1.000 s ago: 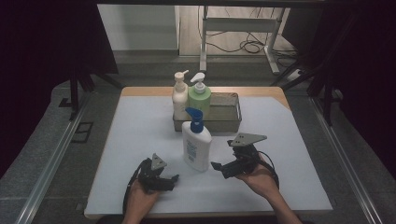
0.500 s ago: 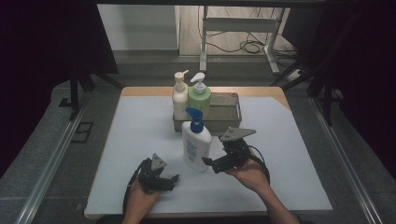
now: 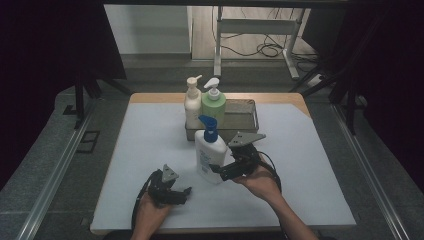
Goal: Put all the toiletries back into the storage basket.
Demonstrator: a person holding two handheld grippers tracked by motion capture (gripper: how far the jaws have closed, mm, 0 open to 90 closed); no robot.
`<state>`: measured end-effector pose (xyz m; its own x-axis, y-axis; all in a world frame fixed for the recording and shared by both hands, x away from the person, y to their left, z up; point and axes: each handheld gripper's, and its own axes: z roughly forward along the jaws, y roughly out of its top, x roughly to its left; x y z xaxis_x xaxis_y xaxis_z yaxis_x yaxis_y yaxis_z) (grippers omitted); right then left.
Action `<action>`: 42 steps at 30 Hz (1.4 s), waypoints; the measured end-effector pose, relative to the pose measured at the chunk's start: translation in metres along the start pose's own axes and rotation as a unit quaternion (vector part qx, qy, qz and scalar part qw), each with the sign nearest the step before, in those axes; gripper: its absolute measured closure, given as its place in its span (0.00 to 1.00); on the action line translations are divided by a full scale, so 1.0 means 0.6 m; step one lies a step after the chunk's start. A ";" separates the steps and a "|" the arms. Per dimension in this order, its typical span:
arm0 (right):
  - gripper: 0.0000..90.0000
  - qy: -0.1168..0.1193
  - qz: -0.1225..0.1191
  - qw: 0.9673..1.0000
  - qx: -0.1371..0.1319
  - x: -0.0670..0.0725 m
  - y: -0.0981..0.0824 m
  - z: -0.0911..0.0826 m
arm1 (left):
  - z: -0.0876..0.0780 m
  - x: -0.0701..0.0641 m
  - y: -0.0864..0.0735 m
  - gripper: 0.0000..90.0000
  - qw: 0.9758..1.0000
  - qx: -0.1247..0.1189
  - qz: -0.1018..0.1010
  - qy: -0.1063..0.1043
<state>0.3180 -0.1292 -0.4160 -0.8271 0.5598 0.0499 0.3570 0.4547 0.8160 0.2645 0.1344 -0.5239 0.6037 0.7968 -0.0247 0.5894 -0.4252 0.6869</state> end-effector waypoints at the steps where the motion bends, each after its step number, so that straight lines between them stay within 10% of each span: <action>1: 0.03 -0.001 0.000 1.000 0.001 0.001 0.001 0.002 | 0.000 0.000 0.000 0.14 1.000 0.000 0.000 0.000; 42: 0.41 -0.016 -0.021 1.000 0.005 0.014 0.036 0.045 | 0.000 0.000 0.000 0.14 1.000 0.000 0.000 0.000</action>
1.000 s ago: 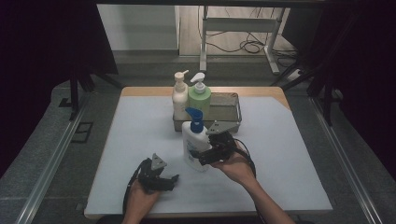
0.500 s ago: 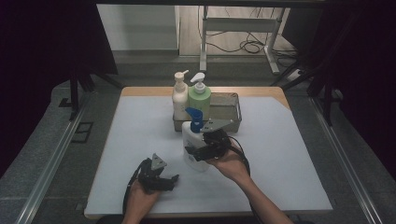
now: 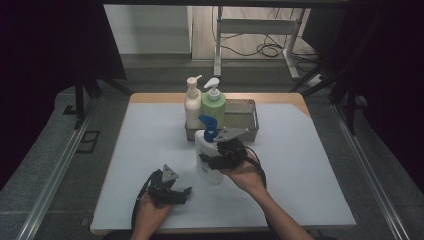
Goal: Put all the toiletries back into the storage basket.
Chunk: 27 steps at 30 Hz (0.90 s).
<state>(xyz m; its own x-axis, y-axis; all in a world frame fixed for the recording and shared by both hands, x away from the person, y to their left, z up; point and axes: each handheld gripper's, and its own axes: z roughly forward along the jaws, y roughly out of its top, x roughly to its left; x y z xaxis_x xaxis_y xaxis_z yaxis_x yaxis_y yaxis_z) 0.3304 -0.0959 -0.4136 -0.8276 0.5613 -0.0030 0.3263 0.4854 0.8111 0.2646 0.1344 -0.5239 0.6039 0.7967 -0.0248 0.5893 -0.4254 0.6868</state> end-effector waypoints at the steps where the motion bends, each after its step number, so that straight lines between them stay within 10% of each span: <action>1: 0.41 -0.002 0.000 1.000 0.001 0.001 0.000 0.000 | 0.000 0.000 0.000 0.14 1.000 0.001 0.001 0.000; 27: 0.42 -0.014 0.006 1.000 0.000 -0.030 0.021 -0.050 | 0.000 0.000 0.000 0.14 1.000 -0.001 0.000 0.000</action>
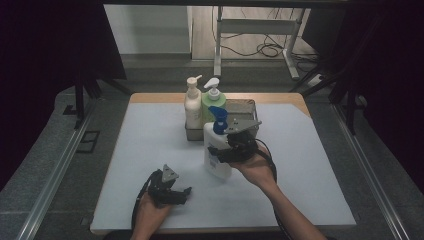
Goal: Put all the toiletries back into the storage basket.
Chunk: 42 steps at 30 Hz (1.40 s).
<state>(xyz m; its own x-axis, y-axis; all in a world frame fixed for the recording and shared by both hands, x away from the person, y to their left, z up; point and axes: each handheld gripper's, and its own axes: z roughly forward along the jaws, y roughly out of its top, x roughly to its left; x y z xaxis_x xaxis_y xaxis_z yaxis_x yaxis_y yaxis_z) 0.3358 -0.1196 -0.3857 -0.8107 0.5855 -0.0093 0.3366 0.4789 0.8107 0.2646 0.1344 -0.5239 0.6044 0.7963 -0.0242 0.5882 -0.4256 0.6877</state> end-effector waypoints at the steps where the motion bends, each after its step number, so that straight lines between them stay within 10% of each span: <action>1: 0.42 -0.002 0.001 1.000 0.001 -0.002 0.001 -0.002 | 0.000 0.000 0.000 0.14 1.000 0.000 0.000 0.000; 42: 0.42 -0.088 0.033 0.995 -0.022 -0.125 0.050 -0.079 | 0.000 0.000 0.000 0.14 1.000 0.000 0.000 0.000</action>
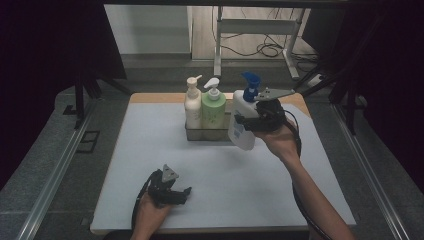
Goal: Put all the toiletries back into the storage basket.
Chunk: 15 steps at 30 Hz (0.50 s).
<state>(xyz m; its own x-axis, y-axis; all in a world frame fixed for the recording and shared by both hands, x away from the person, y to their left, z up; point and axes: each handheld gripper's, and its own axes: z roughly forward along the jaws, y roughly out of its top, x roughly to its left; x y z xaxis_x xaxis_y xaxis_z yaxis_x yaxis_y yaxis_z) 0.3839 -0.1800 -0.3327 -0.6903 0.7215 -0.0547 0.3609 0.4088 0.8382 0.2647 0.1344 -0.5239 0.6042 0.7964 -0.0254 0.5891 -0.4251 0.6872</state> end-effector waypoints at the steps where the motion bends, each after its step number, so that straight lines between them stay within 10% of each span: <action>1: 0.42 -0.001 0.001 1.000 0.000 -0.002 0.001 0.001 | 0.000 0.000 0.000 0.14 1.000 0.000 0.000 0.000; 15: 0.42 -0.025 0.021 0.999 -0.007 -0.032 0.020 0.013 | 0.000 0.000 0.000 0.14 1.000 0.000 -0.001 0.000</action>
<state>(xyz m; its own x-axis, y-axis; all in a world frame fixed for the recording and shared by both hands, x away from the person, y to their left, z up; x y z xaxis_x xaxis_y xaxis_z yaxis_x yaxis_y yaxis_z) 0.4063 -0.1845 -0.3260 -0.6420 0.7653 -0.0462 0.3800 0.3699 0.8478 0.2646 0.1344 -0.5239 0.6026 0.7976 -0.0259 0.5901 -0.4234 0.6874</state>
